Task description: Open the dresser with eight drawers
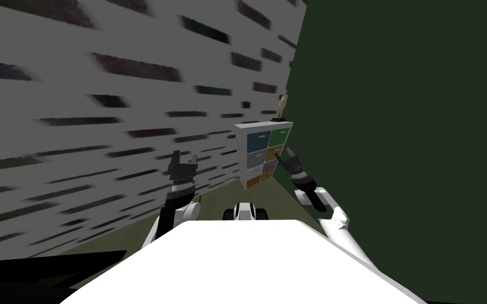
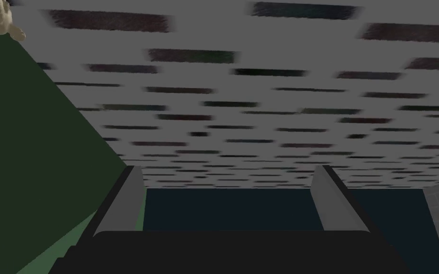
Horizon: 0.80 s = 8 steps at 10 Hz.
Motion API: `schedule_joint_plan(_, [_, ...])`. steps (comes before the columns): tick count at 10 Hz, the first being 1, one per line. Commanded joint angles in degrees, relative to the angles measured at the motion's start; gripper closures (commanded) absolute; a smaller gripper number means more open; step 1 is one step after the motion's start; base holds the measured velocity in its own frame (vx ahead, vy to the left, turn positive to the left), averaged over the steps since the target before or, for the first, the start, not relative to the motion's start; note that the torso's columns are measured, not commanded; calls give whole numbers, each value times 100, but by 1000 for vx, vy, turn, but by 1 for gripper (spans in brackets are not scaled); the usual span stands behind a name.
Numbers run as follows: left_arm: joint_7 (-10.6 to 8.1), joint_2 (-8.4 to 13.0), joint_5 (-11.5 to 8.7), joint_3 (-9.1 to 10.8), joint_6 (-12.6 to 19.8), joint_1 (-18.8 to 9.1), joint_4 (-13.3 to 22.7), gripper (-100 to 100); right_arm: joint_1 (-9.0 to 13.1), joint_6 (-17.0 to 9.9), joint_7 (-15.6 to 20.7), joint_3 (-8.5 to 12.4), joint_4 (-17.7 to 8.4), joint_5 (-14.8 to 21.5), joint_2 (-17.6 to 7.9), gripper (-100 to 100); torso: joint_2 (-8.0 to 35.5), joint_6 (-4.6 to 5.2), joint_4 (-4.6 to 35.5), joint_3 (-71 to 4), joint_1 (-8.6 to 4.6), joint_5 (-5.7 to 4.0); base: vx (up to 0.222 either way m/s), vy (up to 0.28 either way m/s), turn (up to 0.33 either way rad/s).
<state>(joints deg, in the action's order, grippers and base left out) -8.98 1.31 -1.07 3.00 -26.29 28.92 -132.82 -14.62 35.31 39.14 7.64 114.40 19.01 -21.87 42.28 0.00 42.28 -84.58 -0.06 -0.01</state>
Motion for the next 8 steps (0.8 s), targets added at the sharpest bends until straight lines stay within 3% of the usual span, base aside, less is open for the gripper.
schedule_joint_plan(1, [0,0,0,0,0,0,0,0,127,9,373,73,-195,139,-130,-100,-1,0,0,0,8,1,47,92,-23])
schedule_joint_plan(4, [0,0,0,0,0,0,0,0,344,34,869,197,-563,386,-349,-100,0,0,0,0,3,0,69,95,-34])
schedule_joint_plan(5, [0,0,0,0,0,0,0,0,344,34,958,197,-563,386,-349,-100,0,0,0,1,7,1,54,85,-21])
schedule_joint_plan(6, [0,0,0,0,0,0,0,0,453,45,1167,258,-754,509,-460,-100,5,0,2,3,3,1,73,92,-34])
schedule_joint_plan(7, [0,0,0,0,0,0,0,0,453,45,1249,258,-754,509,-460,-100,-2,0,0,0,7,1,52,88,-23])
schedule_joint_plan(8, [0,0,0,0,0,0,0,0,562,54,1456,319,-948,630,-573,-100,4,0,1,3,5,1,53,105,-36])
